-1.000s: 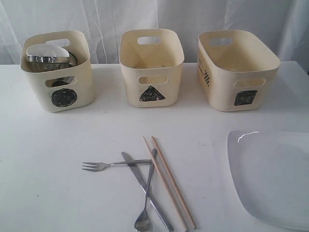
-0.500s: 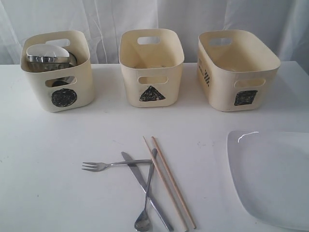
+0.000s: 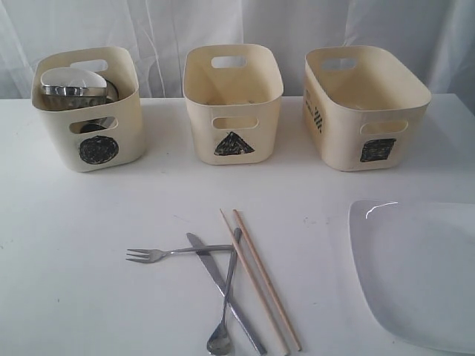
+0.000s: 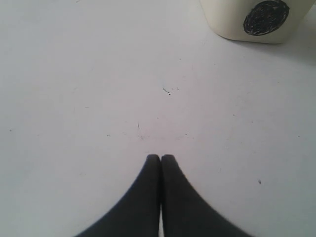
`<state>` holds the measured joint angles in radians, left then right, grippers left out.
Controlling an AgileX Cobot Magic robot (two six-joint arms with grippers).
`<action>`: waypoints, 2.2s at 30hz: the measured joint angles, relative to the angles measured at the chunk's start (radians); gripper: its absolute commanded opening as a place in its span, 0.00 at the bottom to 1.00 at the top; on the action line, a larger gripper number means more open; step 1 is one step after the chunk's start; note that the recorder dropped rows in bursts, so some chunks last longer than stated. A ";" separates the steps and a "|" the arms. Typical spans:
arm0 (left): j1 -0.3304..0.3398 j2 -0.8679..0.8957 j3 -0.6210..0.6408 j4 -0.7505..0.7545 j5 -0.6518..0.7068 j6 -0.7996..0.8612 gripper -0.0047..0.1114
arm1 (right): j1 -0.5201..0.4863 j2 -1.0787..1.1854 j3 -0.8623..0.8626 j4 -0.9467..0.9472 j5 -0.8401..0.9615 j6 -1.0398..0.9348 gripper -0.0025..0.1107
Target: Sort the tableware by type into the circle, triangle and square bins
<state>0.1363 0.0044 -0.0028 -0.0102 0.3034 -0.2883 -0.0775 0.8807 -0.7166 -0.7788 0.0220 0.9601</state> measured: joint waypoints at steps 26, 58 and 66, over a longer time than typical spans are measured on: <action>0.000 0.000 0.000 0.000 0.000 0.000 0.04 | 0.519 0.461 -0.117 1.403 0.843 -1.209 0.02; 0.000 0.000 0.000 0.000 0.000 0.000 0.04 | 0.596 0.824 -0.238 1.135 0.466 -1.269 0.06; 0.000 0.000 0.000 0.000 0.000 0.000 0.04 | 0.596 0.847 -0.238 1.117 0.638 -1.349 0.34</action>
<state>0.1363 0.0044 -0.0028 -0.0102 0.3034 -0.2883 0.5183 1.7281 -0.9546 0.3381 0.6597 -0.3885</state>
